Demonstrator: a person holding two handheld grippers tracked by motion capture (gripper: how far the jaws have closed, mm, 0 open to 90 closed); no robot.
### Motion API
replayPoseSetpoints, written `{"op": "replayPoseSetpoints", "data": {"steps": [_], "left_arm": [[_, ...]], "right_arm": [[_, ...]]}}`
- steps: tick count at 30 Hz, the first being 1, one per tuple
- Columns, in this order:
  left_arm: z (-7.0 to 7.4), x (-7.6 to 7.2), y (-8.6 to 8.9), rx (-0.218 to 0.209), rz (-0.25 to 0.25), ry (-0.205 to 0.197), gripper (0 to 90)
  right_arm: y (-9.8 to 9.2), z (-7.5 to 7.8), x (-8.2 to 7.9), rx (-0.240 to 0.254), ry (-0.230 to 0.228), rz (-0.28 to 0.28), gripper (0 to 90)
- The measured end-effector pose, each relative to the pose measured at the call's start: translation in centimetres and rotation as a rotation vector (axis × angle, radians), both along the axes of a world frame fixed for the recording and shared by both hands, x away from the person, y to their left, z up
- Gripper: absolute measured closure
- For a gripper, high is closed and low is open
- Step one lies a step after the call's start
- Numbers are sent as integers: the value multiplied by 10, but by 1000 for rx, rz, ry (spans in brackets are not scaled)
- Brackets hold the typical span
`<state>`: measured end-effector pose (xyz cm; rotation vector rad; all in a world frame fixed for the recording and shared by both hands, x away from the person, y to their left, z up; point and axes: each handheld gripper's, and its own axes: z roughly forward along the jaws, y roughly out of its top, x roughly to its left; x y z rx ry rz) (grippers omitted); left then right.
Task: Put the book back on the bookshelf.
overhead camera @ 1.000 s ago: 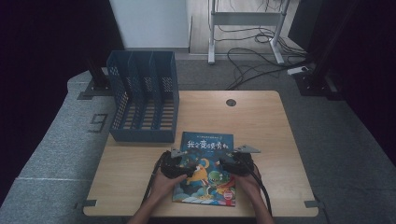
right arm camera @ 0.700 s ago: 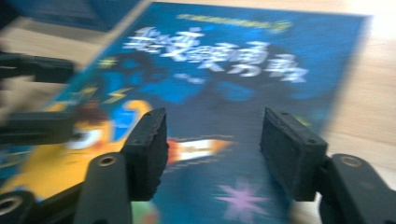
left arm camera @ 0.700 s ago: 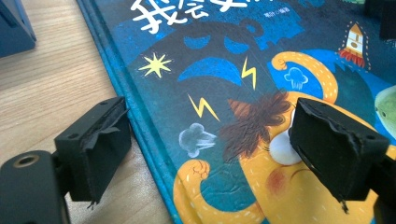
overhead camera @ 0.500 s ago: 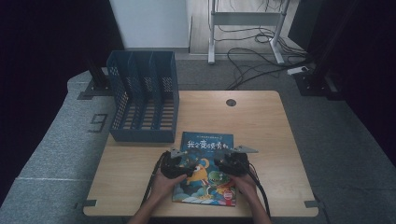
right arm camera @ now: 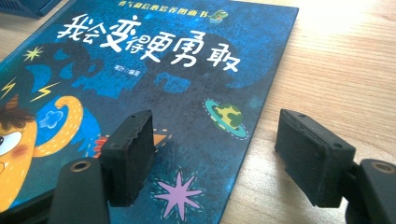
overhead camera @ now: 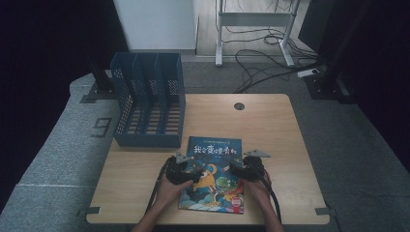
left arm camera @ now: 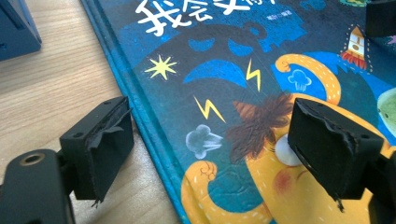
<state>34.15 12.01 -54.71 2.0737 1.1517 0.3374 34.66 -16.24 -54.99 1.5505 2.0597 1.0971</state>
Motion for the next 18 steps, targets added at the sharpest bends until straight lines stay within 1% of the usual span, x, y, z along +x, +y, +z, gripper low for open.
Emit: {"op": "replayPoseSetpoints", "data": {"steps": [1,3,4,6,8,10,12,14,16,18], "left_arm": [[0,1,0,-2,3,1,140],[0,2,1,-9,7,3,140],[0,2,1,-12,7,3,141],[0,2,1,-25,1,5,147],[0,2,0,-19,6,4,150],[1,2,0,-13,13,3,174],[2,3,2,-29,26,15,202],[3,4,5,-59,40,29,235],[3,5,8,-79,42,37,253],[3,5,9,-87,39,40,256]], "right_arm": [[0,0,0,4,0,6,291],[1,0,0,30,3,26,313],[2,0,0,41,4,28,306],[3,-1,-1,31,-1,24,313],[2,-1,-1,46,-2,19,326],[1,-1,-1,52,-3,18,336],[1,-1,-1,45,-5,14,342],[2,-1,-2,28,-12,11,349],[4,-1,-2,7,-16,12,355],[4,0,-2,-1,-14,15,360]]}}
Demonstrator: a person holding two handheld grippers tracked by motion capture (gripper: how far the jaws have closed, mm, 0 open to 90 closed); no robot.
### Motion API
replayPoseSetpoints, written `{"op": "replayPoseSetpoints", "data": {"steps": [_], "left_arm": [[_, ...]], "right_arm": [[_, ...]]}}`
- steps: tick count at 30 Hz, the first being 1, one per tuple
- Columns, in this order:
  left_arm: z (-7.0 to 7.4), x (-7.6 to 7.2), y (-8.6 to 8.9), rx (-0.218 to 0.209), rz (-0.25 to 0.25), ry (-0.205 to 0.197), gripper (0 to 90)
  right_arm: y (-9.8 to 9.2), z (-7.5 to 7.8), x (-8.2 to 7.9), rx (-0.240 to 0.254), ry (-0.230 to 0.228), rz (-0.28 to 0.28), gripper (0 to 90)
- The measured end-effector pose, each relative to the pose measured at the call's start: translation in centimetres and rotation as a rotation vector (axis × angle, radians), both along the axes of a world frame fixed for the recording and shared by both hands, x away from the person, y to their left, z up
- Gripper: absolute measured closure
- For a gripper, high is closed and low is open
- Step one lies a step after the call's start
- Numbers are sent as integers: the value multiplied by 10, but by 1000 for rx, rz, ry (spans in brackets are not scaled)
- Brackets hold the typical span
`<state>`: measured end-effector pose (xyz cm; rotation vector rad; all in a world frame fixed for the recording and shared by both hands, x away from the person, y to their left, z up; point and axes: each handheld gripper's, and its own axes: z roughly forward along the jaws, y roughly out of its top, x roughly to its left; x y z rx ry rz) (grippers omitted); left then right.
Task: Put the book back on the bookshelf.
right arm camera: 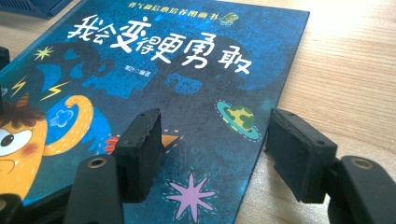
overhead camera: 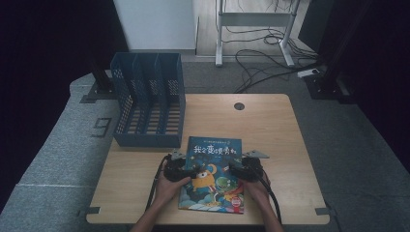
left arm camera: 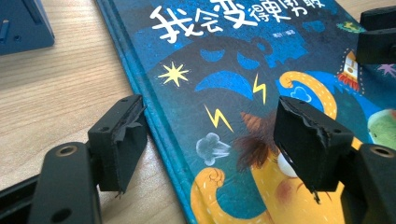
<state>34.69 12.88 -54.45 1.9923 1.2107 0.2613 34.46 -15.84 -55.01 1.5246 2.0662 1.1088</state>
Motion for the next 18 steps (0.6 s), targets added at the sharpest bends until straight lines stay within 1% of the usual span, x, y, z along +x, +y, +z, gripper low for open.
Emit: {"op": "replayPoseSetpoints", "data": {"steps": [2,7,9,11,12,14,18], "left_arm": [[0,0,0,2,-2,-2,250],[-1,-2,-4,31,0,-21,233],[-1,-3,-5,41,0,-26,232],[-1,-3,-6,42,1,-27,231],[-1,-3,-5,41,0,-26,231],[-1,-3,-5,41,-2,-24,230],[-1,-4,-6,50,-2,-28,228]], "right_arm": [[-1,2,0,-6,2,7,372],[-1,5,-1,21,9,1,365],[-3,5,-1,48,19,-6,356],[-5,5,0,65,29,-3,371],[-7,5,1,71,41,-3,382],[-10,4,3,97,83,-3,391],[-14,5,4,163,115,-18,375]]}}
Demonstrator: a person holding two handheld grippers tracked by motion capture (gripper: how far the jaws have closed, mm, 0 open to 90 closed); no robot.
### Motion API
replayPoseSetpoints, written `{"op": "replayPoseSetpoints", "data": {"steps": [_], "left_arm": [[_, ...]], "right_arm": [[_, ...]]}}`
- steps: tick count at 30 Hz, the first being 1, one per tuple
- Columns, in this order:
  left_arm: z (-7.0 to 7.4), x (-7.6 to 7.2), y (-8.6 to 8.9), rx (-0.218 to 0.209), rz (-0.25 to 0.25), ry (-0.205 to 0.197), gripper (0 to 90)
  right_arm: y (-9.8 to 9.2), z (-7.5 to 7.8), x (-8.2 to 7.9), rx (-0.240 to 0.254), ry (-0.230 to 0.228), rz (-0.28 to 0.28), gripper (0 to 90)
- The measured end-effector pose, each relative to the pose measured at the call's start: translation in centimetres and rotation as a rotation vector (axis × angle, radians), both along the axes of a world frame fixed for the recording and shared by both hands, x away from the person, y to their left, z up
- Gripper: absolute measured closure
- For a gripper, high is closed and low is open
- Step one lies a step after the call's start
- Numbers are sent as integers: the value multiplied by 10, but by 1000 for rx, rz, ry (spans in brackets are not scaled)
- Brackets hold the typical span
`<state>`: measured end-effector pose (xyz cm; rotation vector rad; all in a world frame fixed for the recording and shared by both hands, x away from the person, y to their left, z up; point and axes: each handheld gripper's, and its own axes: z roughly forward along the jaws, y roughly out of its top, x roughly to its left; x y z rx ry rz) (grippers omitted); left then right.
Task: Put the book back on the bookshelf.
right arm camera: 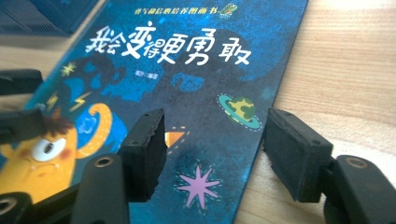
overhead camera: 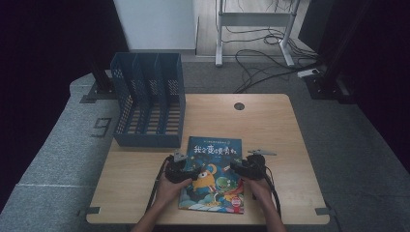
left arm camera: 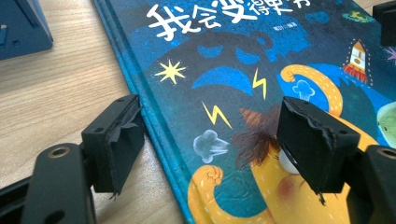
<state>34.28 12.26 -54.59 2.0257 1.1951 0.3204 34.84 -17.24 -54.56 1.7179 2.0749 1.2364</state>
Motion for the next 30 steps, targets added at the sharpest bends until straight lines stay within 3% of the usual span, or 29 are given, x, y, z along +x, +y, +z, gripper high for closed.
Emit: {"op": "replayPoseSetpoints", "data": {"steps": [10,14,22,25,26,27,28,30], "left_arm": [[0,0,1,-3,0,3,226],[0,0,3,-21,0,13,216],[0,0,11,-71,0,31,199],[0,1,13,-97,-1,42,198],[0,2,15,-114,0,51,198],[0,2,16,-128,0,58,197],[0,3,17,-132,-4,60,197],[1,2,17,-133,-7,63,197]], "right_arm": [[-10,3,1,130,47,-32,394],[-16,8,0,199,39,-24,410],[-26,13,-3,350,73,14,426],[-28,14,-7,386,86,31,434],[-28,14,-8,400,94,47,468],[-25,13,-8,443,123,96,462],[-19,12,-10,452,133,125,460],[-7,16,-13,345,85,103,455]]}}
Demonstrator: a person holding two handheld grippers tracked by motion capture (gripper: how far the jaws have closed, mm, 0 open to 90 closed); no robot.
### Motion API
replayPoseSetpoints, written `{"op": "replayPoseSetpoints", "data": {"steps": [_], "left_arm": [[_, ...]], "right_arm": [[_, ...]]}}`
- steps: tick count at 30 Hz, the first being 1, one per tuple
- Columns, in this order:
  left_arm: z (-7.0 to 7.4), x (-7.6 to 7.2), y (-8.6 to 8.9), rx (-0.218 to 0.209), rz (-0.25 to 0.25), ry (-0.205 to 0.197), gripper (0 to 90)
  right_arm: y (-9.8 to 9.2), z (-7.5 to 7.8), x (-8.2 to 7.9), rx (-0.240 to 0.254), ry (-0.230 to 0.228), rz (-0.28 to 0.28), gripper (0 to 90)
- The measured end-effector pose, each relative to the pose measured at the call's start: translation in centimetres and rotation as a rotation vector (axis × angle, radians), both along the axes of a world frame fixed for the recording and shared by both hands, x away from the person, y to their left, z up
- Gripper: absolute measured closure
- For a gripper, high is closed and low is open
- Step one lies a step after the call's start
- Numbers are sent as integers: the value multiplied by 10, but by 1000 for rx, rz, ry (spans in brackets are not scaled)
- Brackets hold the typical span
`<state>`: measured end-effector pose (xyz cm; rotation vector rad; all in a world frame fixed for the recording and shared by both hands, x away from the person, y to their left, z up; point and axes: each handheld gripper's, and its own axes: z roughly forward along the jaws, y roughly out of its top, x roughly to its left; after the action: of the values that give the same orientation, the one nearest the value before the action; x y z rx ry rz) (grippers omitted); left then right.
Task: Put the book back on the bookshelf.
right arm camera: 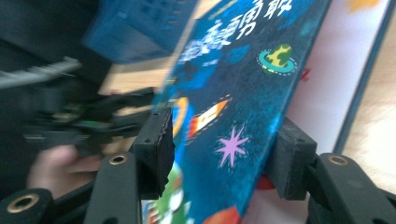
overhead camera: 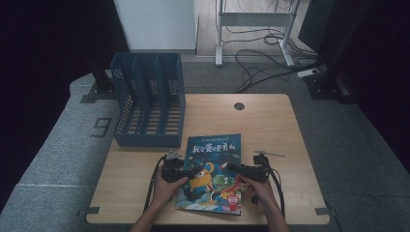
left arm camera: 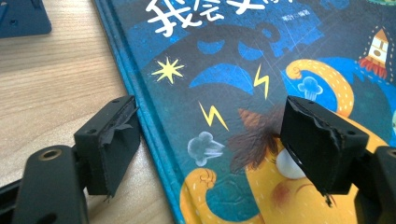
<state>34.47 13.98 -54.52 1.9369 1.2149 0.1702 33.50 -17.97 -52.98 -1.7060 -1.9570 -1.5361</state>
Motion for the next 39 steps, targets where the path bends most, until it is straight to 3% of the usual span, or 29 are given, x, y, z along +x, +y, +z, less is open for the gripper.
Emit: {"op": "replayPoseSetpoints", "data": {"steps": [3,6,11,15,17,23,26,32,39], "left_arm": [[0,0,3,-12,-11,10,196],[0,-3,3,4,-22,2,196],[0,-7,1,33,-29,-15,191],[2,-11,3,35,-41,-8,183],[4,-18,4,68,-41,-27,178],[6,-49,15,125,-83,-54,178],[8,-52,14,155,-85,-62,170],[9,-60,-4,191,-162,-93,169],[9,-72,-27,202,-254,-115,164]], "right_arm": [[12,5,0,-136,-87,-10,440],[19,1,6,-210,-137,-3,433],[17,-13,22,-133,-111,23,461],[11,-15,25,-53,-107,29,566],[8,-13,26,-5,-108,29,605],[9,-8,25,8,-105,19,641],[8,-4,24,21,-110,5,665],[-12,5,22,36,-121,-50,708],[-39,15,17,63,-128,-132,745]]}}
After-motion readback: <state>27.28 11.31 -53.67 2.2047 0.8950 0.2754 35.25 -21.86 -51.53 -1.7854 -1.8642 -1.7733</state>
